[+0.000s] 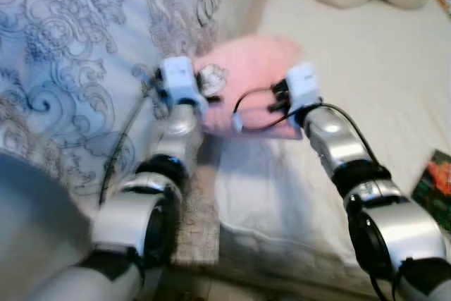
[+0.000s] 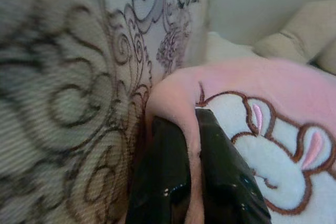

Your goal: Clean up the room

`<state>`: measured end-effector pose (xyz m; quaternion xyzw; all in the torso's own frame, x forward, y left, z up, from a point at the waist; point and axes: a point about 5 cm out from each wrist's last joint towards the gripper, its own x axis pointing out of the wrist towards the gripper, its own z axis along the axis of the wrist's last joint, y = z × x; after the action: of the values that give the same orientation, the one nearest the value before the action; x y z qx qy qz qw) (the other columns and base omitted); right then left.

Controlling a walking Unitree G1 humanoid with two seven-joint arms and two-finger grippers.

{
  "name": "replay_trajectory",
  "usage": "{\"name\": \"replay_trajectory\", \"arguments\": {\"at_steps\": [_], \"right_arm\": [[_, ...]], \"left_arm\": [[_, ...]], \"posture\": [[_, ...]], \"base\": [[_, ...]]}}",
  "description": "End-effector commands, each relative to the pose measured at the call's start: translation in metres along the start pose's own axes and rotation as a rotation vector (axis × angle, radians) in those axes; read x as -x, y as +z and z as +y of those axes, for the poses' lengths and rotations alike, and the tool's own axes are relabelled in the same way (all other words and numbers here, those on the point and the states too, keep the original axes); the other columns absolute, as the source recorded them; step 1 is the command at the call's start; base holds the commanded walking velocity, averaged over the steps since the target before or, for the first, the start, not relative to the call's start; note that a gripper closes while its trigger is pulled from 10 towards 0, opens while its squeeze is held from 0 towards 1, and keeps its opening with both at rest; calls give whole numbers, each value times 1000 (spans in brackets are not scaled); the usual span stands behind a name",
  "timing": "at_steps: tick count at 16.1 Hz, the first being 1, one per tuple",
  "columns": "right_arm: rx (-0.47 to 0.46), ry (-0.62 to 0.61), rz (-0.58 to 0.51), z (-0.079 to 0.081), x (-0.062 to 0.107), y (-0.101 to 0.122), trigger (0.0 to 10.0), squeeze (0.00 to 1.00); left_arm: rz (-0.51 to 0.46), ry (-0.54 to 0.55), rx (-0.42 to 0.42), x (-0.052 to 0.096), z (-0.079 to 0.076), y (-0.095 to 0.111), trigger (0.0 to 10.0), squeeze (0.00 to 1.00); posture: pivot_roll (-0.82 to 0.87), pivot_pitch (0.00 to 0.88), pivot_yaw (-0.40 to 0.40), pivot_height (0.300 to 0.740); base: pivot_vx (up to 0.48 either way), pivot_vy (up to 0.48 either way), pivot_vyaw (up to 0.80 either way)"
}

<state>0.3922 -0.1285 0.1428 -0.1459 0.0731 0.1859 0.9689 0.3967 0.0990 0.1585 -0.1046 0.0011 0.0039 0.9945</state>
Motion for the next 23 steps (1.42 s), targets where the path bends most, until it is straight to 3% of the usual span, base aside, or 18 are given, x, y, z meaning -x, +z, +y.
{"name": "replay_trajectory", "arguments": {"at_steps": [1, 2, 3, 4, 5, 8, 9, 10, 11, 12, 14, 15, 18, 20, 23], "right_arm": [[98, -1, 32, -9, 3, -4, 10000, 0], [218, 20, 70, -4, 1, -5, 10000, 0], [306, 44, 156, 2, 3, -22, 10000, 0], [295, 52, 169, 3, 4, -27, 10000, 0], [311, 79, 234, 8, 11, -50, 10000, 0], [305, 90, 302, 11, 21, -73, 10000, 0], [217, 66, 300, 11, 21, -75, 10000, 765], [59, 28, 281, 12, 19, -72, 10000, 1000], [-101, -1, 256, 13, 17, -68, 10000, 1000], [-129, -6, 255, 13, 17, -69, 10000, 1000], [-373, -58, 233, 12, 18, -71, 10000, 1000], [-424, -60, 213, 13, 17, -68, 10000, 1000], [-333, -44, 168, 10, 14, -59, 10000, 1000], [-263, -39, 153, 3, 13, -52, 10000, 1000], [-304, -54, 102, -6, 9, -37, 10000, 1000]], "left_arm": [[41, 152, 44, 3, 30, -9, 10000, 0], [94, 164, 44, 8, 27, -24, 10000, 0], [184, 135, 41, 21, 15, -53, 10000, 0], [200, 130, 38, 24, 13, -58, 10000, 0], [287, 111, 41, 38, 1, -82, 10000, 0], [357, 82, 34, 53, -15, -104, 10000, 0], [346, 75, -8, 54, -15, -103, 10000, 0], [273, 36, -83, 44, -14, -88, 10000, 820], [152, -8, -187, 29, -14, -61, 10000, 1000], [123, -6, -179, 25, -13, -53, 10000, 1000], [-53, -38, -222, 7, -14, -7, 10000, 1000], [-95, -36, -201, 3, -15, 4, 10000, 1000], [-172, -52, -101, 2, -27, 22, 10000, 1000], [-168, -70, -14, 9, -39, 16, 10000, 1000], [-202, -99, 17, 22, -44, 13, 10000, 1000]], "posture": [[-177, 104, 29, 740], [-178, 126, 18, 740], [-165, 175, -6, 740], [-163, 183, -11, 740], [-147, 229, -29, 740], [-159, 262, -38, 740], [-168, 261, -33, 740], [-172, 257, -30, 740], [-169, 248, -23, 740], [-167, 243, -22, 740], [-160, 224, -12, 740], [-163, 220, -12, 740], [-157, 204, -5, 740], [-152, 198, -7, 740], [-136, 185, -14, 740]], "base": [[0, 0, 0], [0, 0, 0], [0, 0, 0], [0, 0, 0], [0, 0, 0], [0, 0, 0], [0, 0, 0], [0, 0, 0], [0, 0, 0], [0, 0, 0], [0, 0, 0], [0, 0, 0], [0, 0, 0], [0, 0, 0], [0, 0, 0]]}}
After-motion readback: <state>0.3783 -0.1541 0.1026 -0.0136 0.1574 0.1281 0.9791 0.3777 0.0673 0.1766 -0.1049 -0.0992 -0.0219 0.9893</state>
